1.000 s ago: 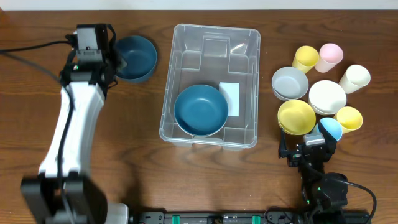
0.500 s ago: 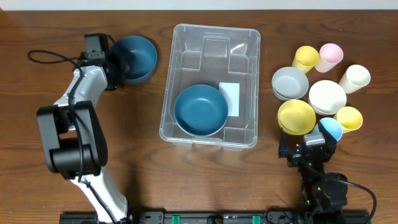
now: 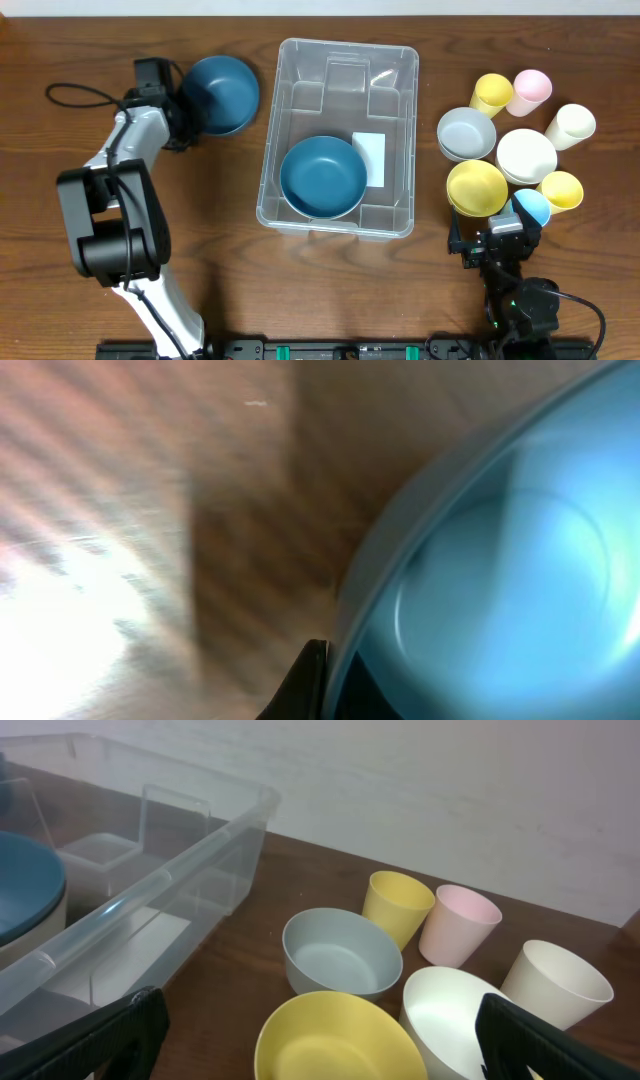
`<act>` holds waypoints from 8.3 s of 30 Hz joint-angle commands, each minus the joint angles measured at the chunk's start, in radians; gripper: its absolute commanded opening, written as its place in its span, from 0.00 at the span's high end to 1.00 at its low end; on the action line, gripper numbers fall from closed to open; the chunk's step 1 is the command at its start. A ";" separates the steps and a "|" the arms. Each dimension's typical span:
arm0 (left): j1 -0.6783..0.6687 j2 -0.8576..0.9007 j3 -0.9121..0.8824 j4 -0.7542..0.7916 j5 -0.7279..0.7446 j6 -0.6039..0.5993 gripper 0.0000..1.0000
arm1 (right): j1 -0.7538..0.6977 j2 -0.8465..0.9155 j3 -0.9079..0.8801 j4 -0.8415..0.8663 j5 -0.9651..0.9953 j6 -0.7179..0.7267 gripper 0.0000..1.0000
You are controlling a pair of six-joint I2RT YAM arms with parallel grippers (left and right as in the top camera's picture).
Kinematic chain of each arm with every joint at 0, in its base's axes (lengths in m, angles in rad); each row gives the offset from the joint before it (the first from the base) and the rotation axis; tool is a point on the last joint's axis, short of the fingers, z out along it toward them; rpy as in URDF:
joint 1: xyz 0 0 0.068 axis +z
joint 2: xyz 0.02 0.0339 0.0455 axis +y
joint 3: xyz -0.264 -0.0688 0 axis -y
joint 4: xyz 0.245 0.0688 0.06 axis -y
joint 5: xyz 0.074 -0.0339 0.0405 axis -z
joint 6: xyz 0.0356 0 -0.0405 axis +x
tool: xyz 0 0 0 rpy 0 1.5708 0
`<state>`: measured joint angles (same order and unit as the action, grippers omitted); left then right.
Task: Pack container
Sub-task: 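Move the left gripper to the far teal bowl and grasp it, then carry the far teal bowl and stack it in the container, then retract the left gripper out of the container, then raise the right gripper and move it toward the cups, then move the right gripper over the yellow cup at the back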
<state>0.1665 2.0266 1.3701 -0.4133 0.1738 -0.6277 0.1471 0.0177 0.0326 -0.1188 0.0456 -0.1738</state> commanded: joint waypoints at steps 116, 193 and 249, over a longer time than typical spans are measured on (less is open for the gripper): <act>-0.140 -0.747 -0.037 -0.607 -0.542 0.190 0.02 | 0.004 -0.002 -0.003 0.566 -0.549 0.031 0.01; -0.140 -0.747 -0.037 -0.607 -0.542 0.190 0.02 | 0.003 -0.002 -0.003 1.513 -0.307 0.098 0.01; -0.140 -0.747 -0.037 -0.607 -0.542 0.190 0.02 | 0.004 -0.002 -0.003 0.198 0.305 0.356 0.01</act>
<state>0.0227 1.2873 1.3327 -1.0176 -0.3473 -0.4438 0.1471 0.0193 0.0231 0.0807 0.4446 0.0898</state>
